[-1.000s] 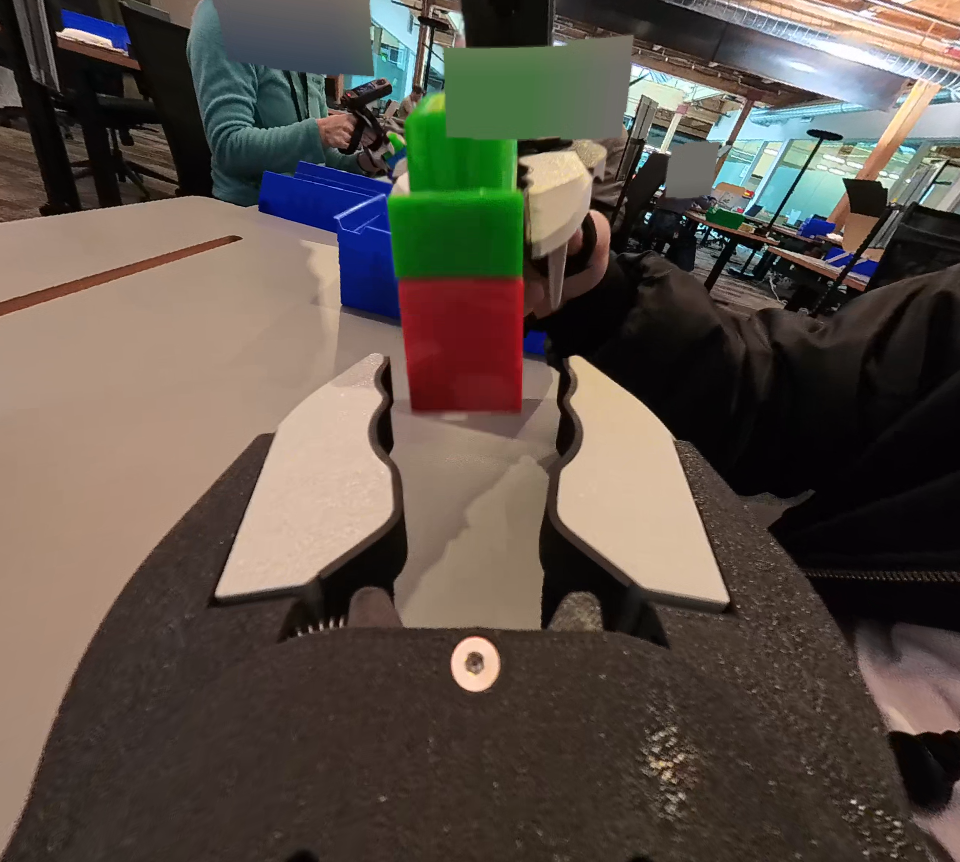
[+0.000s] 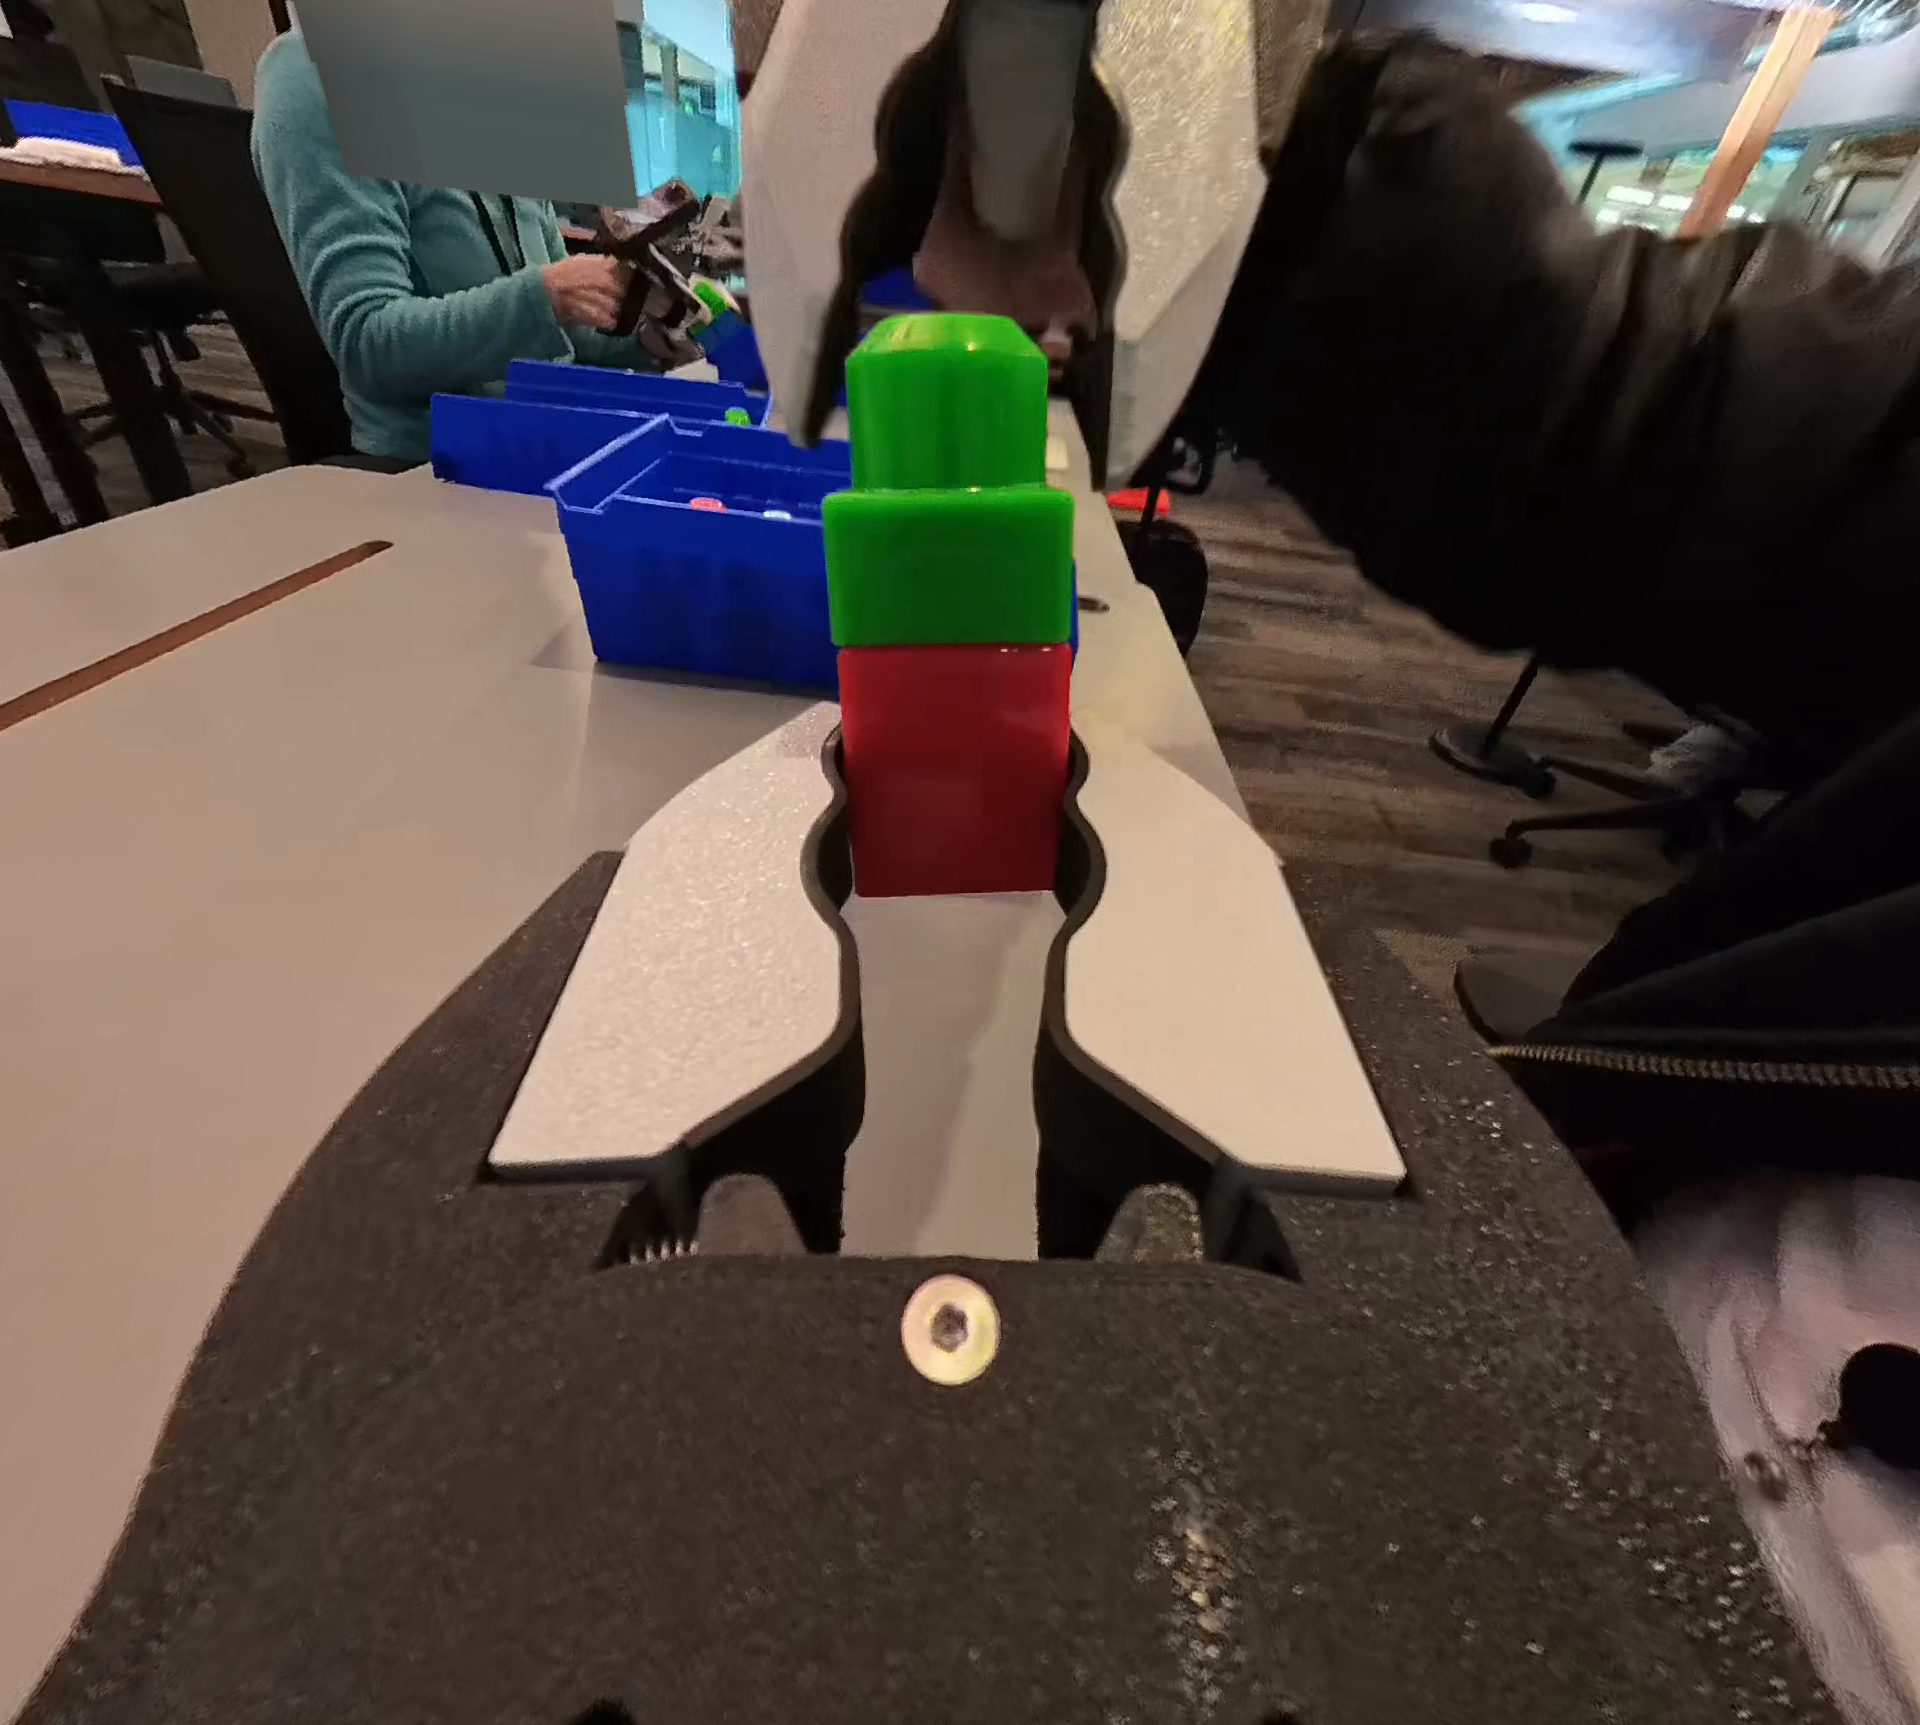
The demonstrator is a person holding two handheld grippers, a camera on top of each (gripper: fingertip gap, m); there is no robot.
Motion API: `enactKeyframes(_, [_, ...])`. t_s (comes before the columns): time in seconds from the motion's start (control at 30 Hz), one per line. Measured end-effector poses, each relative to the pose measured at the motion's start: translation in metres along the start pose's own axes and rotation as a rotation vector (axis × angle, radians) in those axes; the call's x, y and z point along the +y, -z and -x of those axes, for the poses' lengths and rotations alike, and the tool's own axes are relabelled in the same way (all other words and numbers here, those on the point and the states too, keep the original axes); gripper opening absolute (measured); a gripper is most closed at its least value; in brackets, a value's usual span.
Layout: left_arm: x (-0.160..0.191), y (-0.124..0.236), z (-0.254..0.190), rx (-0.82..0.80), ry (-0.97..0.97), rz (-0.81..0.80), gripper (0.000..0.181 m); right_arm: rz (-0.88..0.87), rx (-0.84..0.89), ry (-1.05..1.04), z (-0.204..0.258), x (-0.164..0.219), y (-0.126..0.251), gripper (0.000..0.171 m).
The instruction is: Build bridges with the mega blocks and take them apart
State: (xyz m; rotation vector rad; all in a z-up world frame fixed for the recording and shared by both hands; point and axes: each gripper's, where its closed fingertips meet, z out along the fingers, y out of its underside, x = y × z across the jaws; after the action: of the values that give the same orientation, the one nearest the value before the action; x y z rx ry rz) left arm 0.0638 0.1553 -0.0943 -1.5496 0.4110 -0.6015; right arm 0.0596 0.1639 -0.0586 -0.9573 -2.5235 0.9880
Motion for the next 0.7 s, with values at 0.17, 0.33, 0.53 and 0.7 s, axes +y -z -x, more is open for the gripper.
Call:
enactKeyframes(0.17, [0.009, -0.007, -0.002, -0.013, -0.035, 0.057, 0.036, 0.368, 0.008, 0.113, 0.005, 0.018, -0.019, 0.035])
enactKeyframes(0.33, [0.014, -0.009, -0.006, 0.009, -0.041, 0.09, 0.036, 0.442, -0.046, 0.108, 0.011, 0.024, -0.03, 0.037])
enactKeyframes(0.53, [0.012, -0.01, -0.009, 0.0, -0.056, 0.072, 0.036, 0.42, -0.056, 0.108, 0.014, 0.026, -0.029, 0.036])
enactKeyframes(0.7, [0.007, 0.0, 0.001, -0.018, -0.009, 0.038, 0.044, 0.421, -0.007, 0.067, 0.004, 0.044, 0.011, 0.036])
